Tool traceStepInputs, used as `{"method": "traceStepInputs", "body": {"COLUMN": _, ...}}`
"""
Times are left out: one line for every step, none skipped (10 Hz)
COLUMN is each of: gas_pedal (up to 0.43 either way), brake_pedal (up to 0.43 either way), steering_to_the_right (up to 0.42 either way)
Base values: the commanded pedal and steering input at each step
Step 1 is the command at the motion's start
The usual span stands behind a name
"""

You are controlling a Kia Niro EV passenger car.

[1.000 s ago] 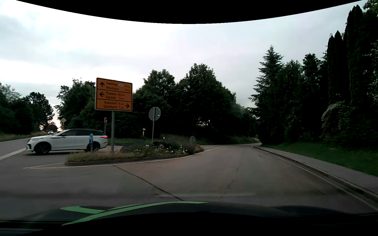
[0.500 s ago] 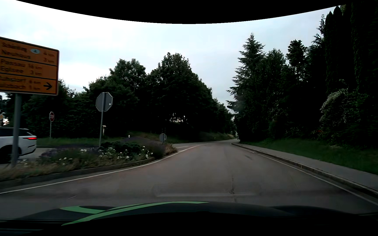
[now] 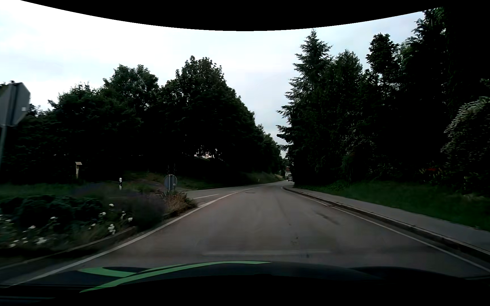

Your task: Follow the waypoints while adhering to traffic rules and regulations

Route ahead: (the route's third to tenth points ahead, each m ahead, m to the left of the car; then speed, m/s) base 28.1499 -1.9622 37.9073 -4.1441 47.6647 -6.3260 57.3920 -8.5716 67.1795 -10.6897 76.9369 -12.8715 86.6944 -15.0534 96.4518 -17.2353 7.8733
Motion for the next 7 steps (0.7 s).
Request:
{"method": "traceStepInputs", "body": {"gas_pedal": 0.059, "brake_pedal": 0.000, "steering_to_the_right": 0.036}}
{"method": "traceStepInputs", "body": {"gas_pedal": 0.059, "brake_pedal": 0.000, "steering_to_the_right": 0.023}}
{"method": "traceStepInputs", "body": {"gas_pedal": 0.059, "brake_pedal": 0.000, "steering_to_the_right": 0.017}}
{"method": "traceStepInputs", "body": {"gas_pedal": 0.067, "brake_pedal": 0.000, "steering_to_the_right": 0.016}}
{"method": "traceStepInputs", "body": {"gas_pedal": 0.079, "brake_pedal": 0.000, "steering_to_the_right": 0.016}}
{"method": "traceStepInputs", "body": {"gas_pedal": 0.079, "brake_pedal": 0.000, "steering_to_the_right": 0.015}}
{"method": "traceStepInputs", "body": {"gas_pedal": 0.079, "brake_pedal": 0.000, "steering_to_the_right": 0.013}}
